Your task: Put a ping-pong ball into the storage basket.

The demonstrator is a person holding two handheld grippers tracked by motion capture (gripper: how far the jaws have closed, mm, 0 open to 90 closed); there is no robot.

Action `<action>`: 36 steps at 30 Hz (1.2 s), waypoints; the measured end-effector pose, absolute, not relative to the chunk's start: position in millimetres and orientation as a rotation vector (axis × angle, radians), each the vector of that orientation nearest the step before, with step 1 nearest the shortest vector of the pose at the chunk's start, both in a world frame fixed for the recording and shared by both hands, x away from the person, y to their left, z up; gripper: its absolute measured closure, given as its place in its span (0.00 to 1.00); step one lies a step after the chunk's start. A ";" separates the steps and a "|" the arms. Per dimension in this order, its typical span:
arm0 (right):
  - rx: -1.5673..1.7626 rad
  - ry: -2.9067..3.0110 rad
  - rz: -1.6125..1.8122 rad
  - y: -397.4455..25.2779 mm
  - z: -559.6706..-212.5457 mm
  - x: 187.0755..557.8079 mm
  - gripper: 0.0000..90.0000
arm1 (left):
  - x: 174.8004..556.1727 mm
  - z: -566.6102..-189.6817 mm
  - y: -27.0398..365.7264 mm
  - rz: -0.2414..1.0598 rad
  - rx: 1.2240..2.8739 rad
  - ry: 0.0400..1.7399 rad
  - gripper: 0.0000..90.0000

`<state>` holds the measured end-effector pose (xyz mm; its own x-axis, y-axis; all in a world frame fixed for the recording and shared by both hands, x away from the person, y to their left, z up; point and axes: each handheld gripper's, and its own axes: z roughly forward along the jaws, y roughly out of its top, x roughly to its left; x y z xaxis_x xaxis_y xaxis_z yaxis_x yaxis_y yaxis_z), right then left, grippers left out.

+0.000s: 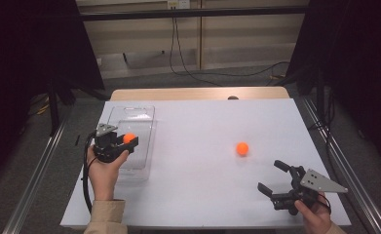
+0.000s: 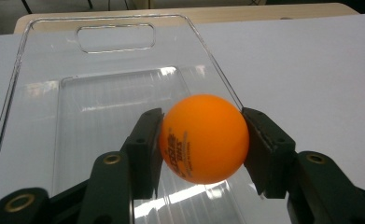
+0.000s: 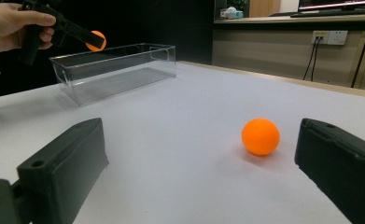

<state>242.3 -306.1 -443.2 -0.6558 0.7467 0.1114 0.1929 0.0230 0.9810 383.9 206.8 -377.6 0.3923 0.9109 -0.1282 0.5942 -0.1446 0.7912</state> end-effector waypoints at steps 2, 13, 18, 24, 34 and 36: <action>0.954 1.867 1.672 -306.1 -443.2 242.1 0.02 | 384.0 -377.8 207.1 0.499 1.846 1.303 0.57; 0.954 1.866 1.670 -306.4 -443.3 242.6 0.02 | 385.4 -380.9 206.4 0.506 1.846 1.310 0.57; 0.953 1.867 1.671 -306.3 -443.2 242.2 0.02 | 386.3 -383.3 208.3 0.506 1.849 1.314 0.57; 0.955 1.866 1.672 -306.6 -443.1 242.0 0.02 | 387.0 -384.9 209.9 0.518 1.845 1.329 0.57; 0.954 1.864 1.673 -306.7 -443.1 242.1 0.02 | 389.0 -389.6 208.2 0.532 1.861 1.343 0.57; 0.954 1.865 1.673 -306.6 -443.1 242.2 0.02 | 389.7 -390.9 208.1 0.533 1.871 1.343 0.57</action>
<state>242.2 -306.6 -443.1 -0.6556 0.7467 0.1120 0.1920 0.0214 0.9812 389.7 208.1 -390.9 0.3606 0.9281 -0.0932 0.6119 -0.1600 0.7746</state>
